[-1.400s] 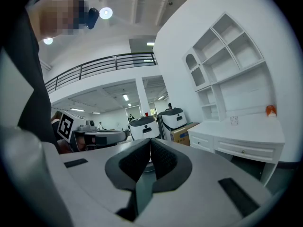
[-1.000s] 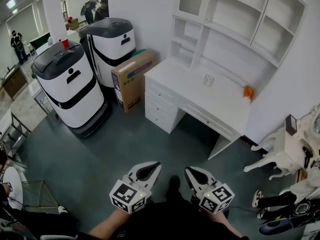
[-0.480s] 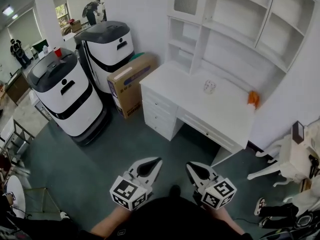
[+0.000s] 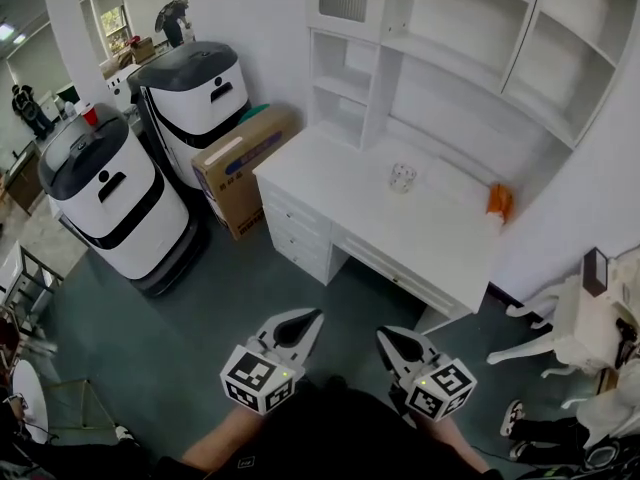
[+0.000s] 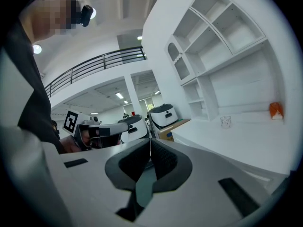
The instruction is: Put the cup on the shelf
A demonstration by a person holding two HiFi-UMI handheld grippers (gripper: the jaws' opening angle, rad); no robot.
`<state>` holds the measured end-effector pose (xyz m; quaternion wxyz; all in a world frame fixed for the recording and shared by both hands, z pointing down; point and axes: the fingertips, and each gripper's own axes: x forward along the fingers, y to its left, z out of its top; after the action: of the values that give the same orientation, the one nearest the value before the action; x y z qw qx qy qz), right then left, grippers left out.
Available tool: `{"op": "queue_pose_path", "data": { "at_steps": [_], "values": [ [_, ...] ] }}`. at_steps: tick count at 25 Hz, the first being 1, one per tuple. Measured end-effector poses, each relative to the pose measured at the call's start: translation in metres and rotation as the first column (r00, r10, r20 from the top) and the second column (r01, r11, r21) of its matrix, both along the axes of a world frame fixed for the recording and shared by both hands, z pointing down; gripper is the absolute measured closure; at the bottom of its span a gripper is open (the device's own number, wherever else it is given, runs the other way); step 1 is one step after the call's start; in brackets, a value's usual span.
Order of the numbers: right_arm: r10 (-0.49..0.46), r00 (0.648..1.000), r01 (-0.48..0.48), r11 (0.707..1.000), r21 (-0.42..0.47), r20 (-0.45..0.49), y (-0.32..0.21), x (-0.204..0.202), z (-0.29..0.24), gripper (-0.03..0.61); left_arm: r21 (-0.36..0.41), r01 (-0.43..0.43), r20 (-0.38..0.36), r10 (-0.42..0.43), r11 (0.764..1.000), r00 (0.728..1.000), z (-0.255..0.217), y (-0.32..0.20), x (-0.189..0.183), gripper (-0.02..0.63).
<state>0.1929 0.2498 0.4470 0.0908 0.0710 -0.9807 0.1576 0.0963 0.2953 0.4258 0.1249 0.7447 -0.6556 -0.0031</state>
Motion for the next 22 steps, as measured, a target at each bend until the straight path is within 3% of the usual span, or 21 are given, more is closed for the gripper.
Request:
{"op": "queue_pose_path", "data": {
  "at_steps": [6,11,22],
  "values": [
    [0.034,0.999,-0.035,0.999,-0.03,-0.04,-0.031,-0.001,0.017,0.561,-0.032,-0.031,-0.02,0.031,0.999,0.999,0.016,-0.034,-0.009,0.603],
    [0.072,0.996,-0.074,0.997,-0.021,-0.057,-0.066,-0.024,0.021,0.561,-0.013,-0.038,-0.034,0.038,0.999,0.999,0.017,-0.074,-0.048,0.603],
    [0.129,0.991,-0.129,0.992,0.007,-0.039,-0.153,-0.152,0.005,0.561,0.014,-0.093,0.004,0.093,0.996,0.996,0.001,-0.171,-0.179,0.603]
  ]
}}
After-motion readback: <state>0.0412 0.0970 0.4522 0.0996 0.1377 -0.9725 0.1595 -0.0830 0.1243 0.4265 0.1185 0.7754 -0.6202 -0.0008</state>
